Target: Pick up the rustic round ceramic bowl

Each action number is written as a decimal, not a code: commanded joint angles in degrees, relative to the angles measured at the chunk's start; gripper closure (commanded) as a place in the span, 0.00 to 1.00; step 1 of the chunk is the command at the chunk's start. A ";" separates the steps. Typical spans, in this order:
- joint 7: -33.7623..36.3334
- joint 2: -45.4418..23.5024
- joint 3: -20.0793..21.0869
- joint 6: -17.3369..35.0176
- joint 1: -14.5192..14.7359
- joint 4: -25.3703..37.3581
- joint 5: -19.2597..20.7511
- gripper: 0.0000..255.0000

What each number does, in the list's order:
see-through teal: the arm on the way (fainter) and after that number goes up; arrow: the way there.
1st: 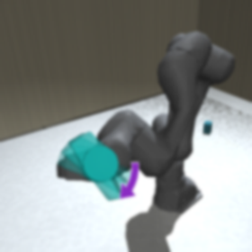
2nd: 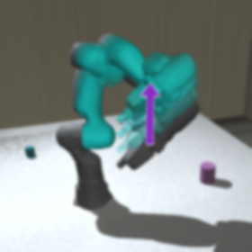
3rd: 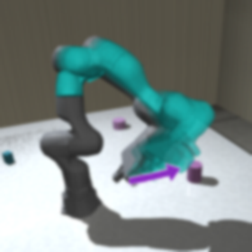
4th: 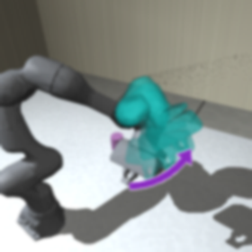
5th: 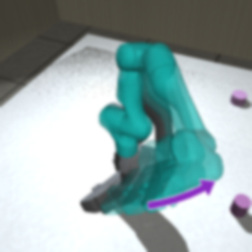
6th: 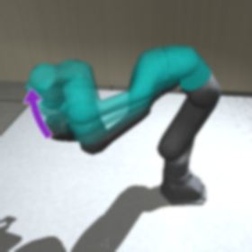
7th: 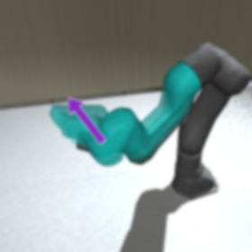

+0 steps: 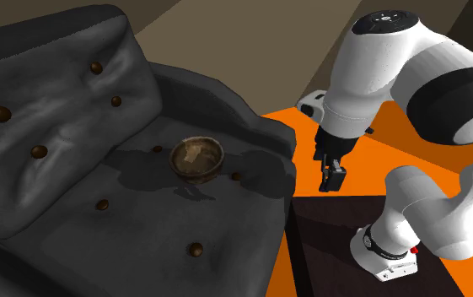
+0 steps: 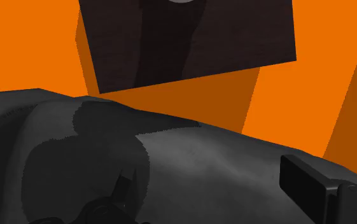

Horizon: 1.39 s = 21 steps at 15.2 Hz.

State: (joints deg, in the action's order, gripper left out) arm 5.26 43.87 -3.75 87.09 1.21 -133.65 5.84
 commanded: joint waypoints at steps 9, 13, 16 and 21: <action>-2.46 -15.83 -1.67 11.10 -0.11 6.11 3.52 0.00; -3.54 -24.08 -2.33 15.32 -0.22 10.92 4.87 0.00; -4.33 -30.34 -2.73 17.82 -0.34 15.28 5.70 0.00; -5.68 -40.93 -3.25 20.71 -0.62 24.03 6.77 0.00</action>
State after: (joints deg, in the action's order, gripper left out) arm -0.10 4.82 -6.89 107.38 0.67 -111.34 12.36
